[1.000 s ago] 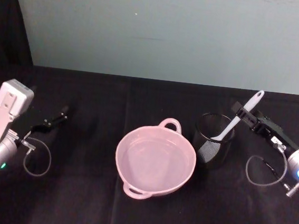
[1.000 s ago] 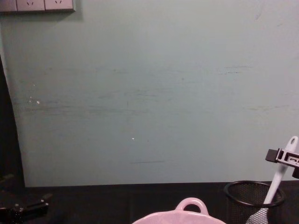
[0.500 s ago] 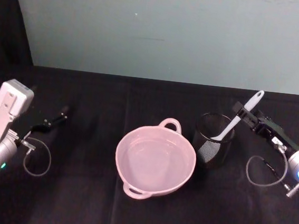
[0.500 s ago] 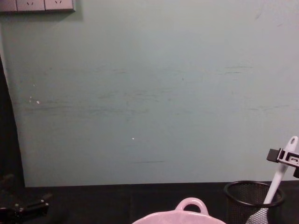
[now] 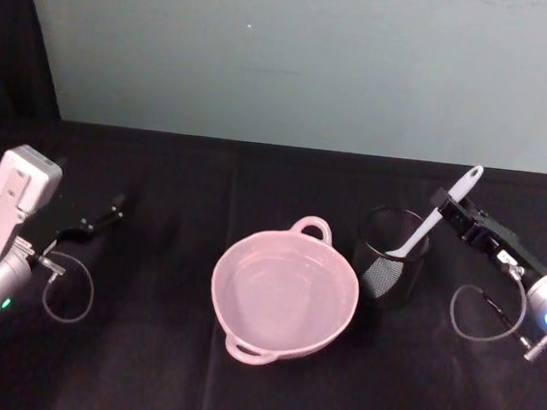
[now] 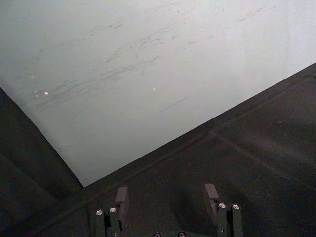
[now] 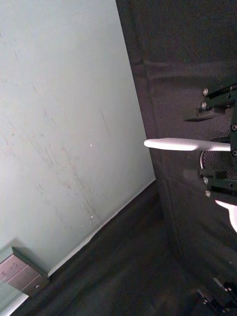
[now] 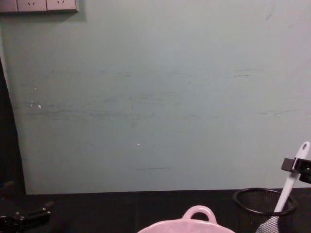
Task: Use the one hand to pick up the spoon and stir the clear water in the bowl.
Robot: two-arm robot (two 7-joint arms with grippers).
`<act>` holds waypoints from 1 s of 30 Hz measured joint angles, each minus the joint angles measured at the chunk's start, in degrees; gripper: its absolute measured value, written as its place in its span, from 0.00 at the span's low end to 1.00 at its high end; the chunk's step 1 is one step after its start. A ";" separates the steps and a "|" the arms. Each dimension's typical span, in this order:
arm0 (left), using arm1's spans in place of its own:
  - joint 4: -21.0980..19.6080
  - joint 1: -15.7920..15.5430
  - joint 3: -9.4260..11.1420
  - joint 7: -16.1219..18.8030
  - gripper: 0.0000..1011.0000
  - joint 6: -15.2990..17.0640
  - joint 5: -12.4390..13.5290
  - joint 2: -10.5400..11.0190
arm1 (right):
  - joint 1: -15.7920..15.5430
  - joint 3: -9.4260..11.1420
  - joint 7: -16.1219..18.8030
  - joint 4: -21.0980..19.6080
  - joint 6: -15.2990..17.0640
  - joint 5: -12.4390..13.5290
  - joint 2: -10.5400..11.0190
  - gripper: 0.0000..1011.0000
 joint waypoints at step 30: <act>0.00 0.00 -0.01 0.00 0.99 0.00 0.00 0.01 | 0.01 -0.12 0.05 -0.21 -0.08 -0.38 0.20 0.11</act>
